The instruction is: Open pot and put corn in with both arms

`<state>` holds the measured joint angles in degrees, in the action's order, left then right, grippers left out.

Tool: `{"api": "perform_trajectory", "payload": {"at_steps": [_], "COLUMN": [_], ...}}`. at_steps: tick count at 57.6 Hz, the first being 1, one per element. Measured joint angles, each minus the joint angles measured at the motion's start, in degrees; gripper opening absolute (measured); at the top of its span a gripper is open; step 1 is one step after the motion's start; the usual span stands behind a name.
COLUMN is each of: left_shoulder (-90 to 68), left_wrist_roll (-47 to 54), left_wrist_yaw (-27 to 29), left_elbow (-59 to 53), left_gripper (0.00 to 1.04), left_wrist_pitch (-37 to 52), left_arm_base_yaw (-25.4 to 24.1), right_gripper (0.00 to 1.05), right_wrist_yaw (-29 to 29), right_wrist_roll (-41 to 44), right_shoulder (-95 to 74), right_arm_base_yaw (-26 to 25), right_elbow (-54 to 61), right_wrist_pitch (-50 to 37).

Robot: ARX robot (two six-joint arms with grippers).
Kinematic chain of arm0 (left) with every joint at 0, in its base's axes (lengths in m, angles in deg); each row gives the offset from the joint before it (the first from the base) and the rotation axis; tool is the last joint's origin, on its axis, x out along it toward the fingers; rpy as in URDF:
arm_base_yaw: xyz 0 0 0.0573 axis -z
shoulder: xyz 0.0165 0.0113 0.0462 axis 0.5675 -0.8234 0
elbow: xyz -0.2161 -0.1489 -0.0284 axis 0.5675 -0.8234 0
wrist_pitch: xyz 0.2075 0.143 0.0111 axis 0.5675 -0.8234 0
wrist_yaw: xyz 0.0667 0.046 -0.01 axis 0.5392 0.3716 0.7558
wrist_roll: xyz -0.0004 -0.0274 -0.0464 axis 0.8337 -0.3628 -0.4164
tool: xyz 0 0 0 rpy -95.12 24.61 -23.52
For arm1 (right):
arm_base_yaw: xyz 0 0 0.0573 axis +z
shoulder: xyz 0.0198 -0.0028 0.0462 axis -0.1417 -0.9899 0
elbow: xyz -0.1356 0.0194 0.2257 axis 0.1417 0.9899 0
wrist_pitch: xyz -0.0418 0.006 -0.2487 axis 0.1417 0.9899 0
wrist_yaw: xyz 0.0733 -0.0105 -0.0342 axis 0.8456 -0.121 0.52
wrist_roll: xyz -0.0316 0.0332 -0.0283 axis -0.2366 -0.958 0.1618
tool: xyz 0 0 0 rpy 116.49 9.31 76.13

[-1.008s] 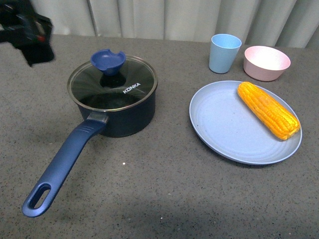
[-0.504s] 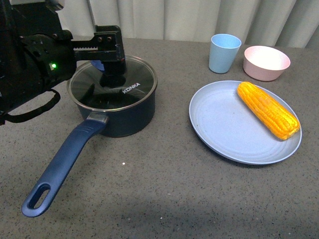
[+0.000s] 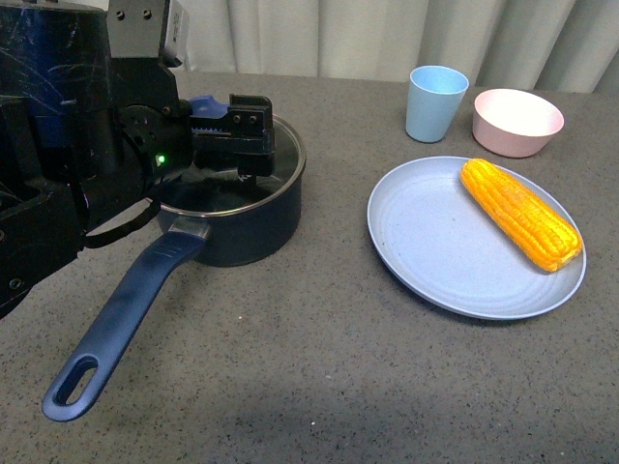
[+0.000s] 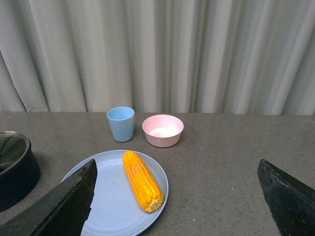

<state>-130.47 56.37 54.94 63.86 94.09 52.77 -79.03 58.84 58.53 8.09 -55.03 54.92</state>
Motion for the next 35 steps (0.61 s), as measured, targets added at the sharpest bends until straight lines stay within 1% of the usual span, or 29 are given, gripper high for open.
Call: {"api": "perform_trajectory", "payload": {"at_steps": [4, 6, 8, 12, 27, 35], "left_shoulder": [-0.1, -0.1, -0.1, -0.1, 2.8, 7.7], "left_wrist_roll": [0.0, 0.0, -0.1, -0.2, -1.0, -1.6], "left_wrist_yaw": [-0.4, -0.8, -0.8, -1.1, -1.1, -1.4], "left_elbow": [0.1, 0.1, 0.1, 0.1, -1.5, -2.9], "left_gripper": [0.77, 0.70, 0.66, 0.63, 0.63, 0.62], "left_wrist_pitch": [0.0, 0.0, 0.0, 0.0, 0.1, 0.7], "left_arm_base_yaw": [-0.1, -0.1, -0.1, -0.2, -0.4, -2.8], "right_gripper": [0.95, 0.95, 0.95, 0.95, 0.95, 0.95], "right_wrist_yaw": [0.0, 0.0, 0.0, 0.0, 0.0, 0.0], "right_wrist_roll": [0.0, 0.0, 0.0, 0.0, 0.0, 0.0], "right_shoulder": [0.0, 0.0, 0.0, 0.0, 0.0, 0.0], "right_arm_base_yaw": [0.0, 0.0, 0.0, 0.0, 0.0, 0.0], "right_elbow": [0.0, 0.0, 0.0, 0.0, 0.0, 0.0], "right_wrist_pitch": [0.0, 0.0, 0.0, 0.0, 0.0, 0.0]}}
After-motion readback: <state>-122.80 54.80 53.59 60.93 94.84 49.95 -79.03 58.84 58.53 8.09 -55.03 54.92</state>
